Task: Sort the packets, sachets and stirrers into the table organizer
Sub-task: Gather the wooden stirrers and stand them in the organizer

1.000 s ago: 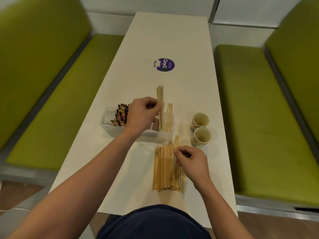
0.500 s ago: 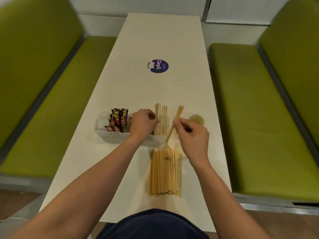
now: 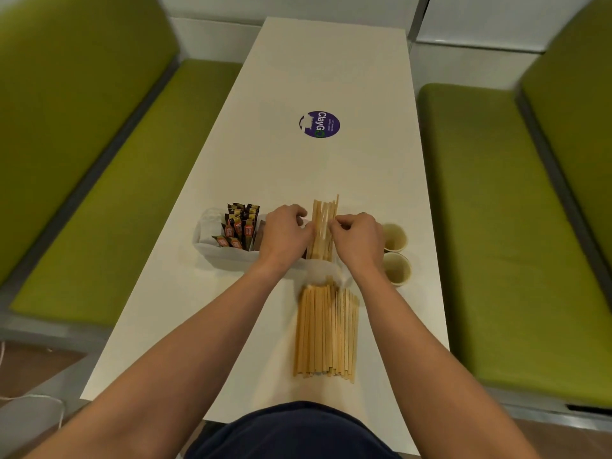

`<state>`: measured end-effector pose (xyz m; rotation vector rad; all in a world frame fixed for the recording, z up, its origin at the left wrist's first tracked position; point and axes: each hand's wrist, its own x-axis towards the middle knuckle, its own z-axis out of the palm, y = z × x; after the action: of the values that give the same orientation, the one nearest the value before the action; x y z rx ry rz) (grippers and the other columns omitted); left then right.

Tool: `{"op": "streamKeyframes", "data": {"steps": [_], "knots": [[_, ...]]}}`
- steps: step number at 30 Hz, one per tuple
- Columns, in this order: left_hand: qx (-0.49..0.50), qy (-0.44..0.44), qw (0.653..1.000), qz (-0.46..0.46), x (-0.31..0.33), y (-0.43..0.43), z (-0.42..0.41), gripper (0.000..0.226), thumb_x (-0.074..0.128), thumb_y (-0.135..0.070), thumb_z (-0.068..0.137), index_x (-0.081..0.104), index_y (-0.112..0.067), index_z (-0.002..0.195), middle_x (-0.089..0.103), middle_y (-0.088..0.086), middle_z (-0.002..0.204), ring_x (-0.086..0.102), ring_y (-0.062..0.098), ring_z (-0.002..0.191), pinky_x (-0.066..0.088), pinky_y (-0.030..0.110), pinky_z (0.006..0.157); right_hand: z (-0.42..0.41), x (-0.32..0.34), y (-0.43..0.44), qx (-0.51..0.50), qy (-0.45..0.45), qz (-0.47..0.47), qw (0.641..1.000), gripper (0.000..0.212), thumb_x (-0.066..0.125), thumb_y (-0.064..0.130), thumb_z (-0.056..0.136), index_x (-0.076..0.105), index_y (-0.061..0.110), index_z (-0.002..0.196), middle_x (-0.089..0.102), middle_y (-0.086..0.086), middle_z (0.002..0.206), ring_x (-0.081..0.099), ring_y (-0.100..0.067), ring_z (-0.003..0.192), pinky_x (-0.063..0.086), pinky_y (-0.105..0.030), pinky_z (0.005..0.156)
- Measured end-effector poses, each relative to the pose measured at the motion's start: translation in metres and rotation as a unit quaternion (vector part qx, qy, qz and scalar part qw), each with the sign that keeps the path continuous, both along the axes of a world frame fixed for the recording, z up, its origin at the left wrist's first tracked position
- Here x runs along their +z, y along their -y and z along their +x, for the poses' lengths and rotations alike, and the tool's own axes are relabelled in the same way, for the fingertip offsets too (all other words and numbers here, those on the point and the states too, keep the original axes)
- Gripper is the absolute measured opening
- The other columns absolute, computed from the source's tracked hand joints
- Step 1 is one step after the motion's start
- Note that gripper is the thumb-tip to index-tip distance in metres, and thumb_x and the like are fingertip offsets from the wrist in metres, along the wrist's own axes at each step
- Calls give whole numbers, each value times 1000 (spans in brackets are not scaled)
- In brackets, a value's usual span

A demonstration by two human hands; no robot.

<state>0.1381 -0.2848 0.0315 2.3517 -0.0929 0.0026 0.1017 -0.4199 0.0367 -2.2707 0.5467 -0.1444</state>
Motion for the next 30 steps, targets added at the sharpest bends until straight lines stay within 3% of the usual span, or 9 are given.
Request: {"op": "streamKeyframes", "data": {"steps": [3,6,10,13,15,20,23,27,30], "knots": [[-10,-7,1000,4,5,2,6,40,64,-24,91,64,-10,129,64,7,116,64,18,98,44,23,84,-1,1,1,-6,-2,-22,1000,31,64,34,96,76,11,114,73,-8,110,68,-25,100,50,-31,72],[-36,-68,997,-8,8,6,11,48,62,-19,89,60,-8,136,60,10,126,64,25,106,53,34,94,3,5,3,-2,-5,-30,1000,37,59,33,99,69,11,127,62,-10,129,61,-26,116,40,-28,79],[-34,-152,986,-55,8,8,14,52,59,-9,86,58,-7,137,63,9,123,72,26,88,62,42,83,7,13,5,-18,-10,4,1000,31,56,22,100,72,0,115,72,-18,113,65,-32,108,51,-38,84],[-31,-144,987,-70,8,9,14,39,60,-6,87,68,-10,125,71,4,99,73,24,79,63,41,78,11,10,5,-15,-25,36,999,26,54,16,99,76,1,96,74,-17,88,68,-31,90,56,-42,79],[-32,-127,989,-72,7,9,13,31,61,-6,87,73,-10,115,73,5,97,72,26,82,62,43,80,12,8,4,-5,-35,41,999,27,53,14,99,76,0,93,74,-16,85,67,-31,85,57,-44,78],[-36,-102,994,-11,6,7,14,44,65,-17,91,62,-7,134,65,10,131,63,25,115,50,36,102,9,9,3,23,-60,16,998,29,52,17,103,72,4,118,74,-12,115,65,-30,110,52,-38,91],[-38,-75,996,-7,9,4,12,51,64,-21,91,56,-9,140,57,10,134,62,25,112,48,33,98,2,11,6,35,-60,-15,997,41,51,24,104,58,9,141,60,-9,142,57,-27,129,45,-34,98],[-35,2,999,-20,23,-6,-6,44,62,-22,92,58,-16,135,54,2,128,62,5,76,41,18,80,-34,24,3,35,31,-11,999,38,57,28,101,61,20,138,65,3,123,65,-14,101,49,-28,84],[-46,15,998,-31,27,-17,-33,24,64,-21,92,66,-17,115,62,-5,105,59,0,73,40,6,65,-74,29,3,47,38,11,998,20,63,31,98,72,25,115,70,14,99,64,0,84,53,-22,75]]}}
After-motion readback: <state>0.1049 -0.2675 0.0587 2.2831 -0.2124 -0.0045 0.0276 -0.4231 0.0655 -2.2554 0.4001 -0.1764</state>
